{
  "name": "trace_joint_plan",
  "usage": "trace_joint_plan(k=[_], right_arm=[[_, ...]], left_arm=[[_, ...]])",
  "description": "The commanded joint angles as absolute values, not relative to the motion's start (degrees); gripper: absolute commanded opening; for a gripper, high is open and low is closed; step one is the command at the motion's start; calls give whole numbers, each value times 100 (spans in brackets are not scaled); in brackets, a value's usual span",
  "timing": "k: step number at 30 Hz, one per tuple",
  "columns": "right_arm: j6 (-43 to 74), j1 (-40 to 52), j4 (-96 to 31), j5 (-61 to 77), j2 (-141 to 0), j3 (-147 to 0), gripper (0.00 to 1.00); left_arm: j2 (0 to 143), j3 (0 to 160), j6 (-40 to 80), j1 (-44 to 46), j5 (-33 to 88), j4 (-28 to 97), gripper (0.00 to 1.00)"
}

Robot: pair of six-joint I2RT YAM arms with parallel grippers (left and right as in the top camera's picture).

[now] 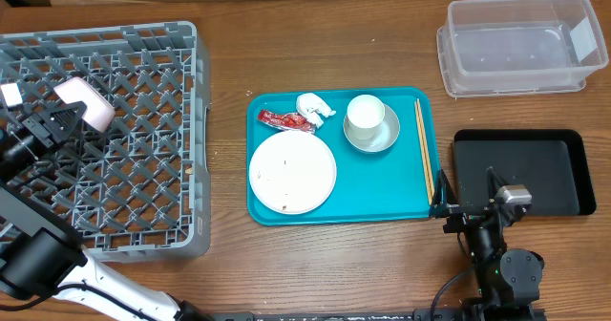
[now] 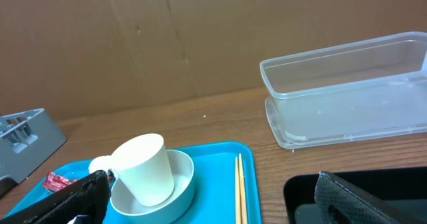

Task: Sort waste into correct bins and load items into the dishwasher
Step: 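Lift the pink bowl and carry it left over the dish rack, then lower the pink bowl into the rack and open the left gripper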

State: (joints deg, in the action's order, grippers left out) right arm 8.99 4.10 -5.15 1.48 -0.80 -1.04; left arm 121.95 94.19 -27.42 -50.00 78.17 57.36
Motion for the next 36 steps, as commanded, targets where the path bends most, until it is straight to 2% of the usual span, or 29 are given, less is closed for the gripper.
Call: trace_joint_plan(k=[1, 3, 4, 7, 10, 12, 13, 17, 18, 19, 21, 22, 23, 24, 33, 36], right_arm=[[919, 377, -480, 117, -16, -47, 100], [919, 377, -480, 117, -16, -45, 100], [919, 377, -480, 117, -16, -47, 100], [919, 377, -480, 117, -16, -45, 100], [919, 377, -480, 115, -16, -45, 100], [919, 377, -480, 117, -16, -45, 100], [919, 377, -480, 117, -16, -45, 100], [919, 377, -480, 117, -16, -45, 99], [919, 377, -480, 117, -16, -45, 100], [919, 377, -480, 117, -16, -47, 100], [919, 377, -480, 117, -16, -45, 100], [919, 377, -480, 117, -16, -45, 100], [919, 377, -480, 117, -16, -45, 100], [919, 377, -480, 117, -16, -47, 100], [919, 377, -480, 117, -16, -45, 100], [919, 377, -480, 117, -16, -47, 100]], left_arm=[[12151, 9430, -1356, -5148, 7122, 5485, 7], [12147, 9454, -1026, -5280, 6945, 5500, 6], [12147, 9476, -993, -5369, 6899, 5564, 9], [12138, 9526, -891, -5625, 6779, 5756, 43], [12134, 9666, -805, -5887, 6510, 6080, 70], [12134, 9872, -810, -6069, 6307, 6414, 93], [12132, 10001, -810, -6156, 6215, 6578, 100], [12127, 10634, -816, -6420, 6060, 7181, 100], [12110, 10982, -829, -6482, 6060, 7448, 100], [12095, 11155, -895, -6488, 6062, 7585, 95], [12038, 11603, -1055, -6464, 6062, 7922, 79], [12007, 11719, -1079, -6420, 6060, 7975, 63], [11970, 11799, -1131, -6361, 6040, 8016, 30], [11935, 11843, -1181, -6296, 5986, 8044, 4], [11826, 11861, -891, -4600, 3658, 7811, 4], [11828, 11861, -316, -3953, 2086, 7634, 4]])
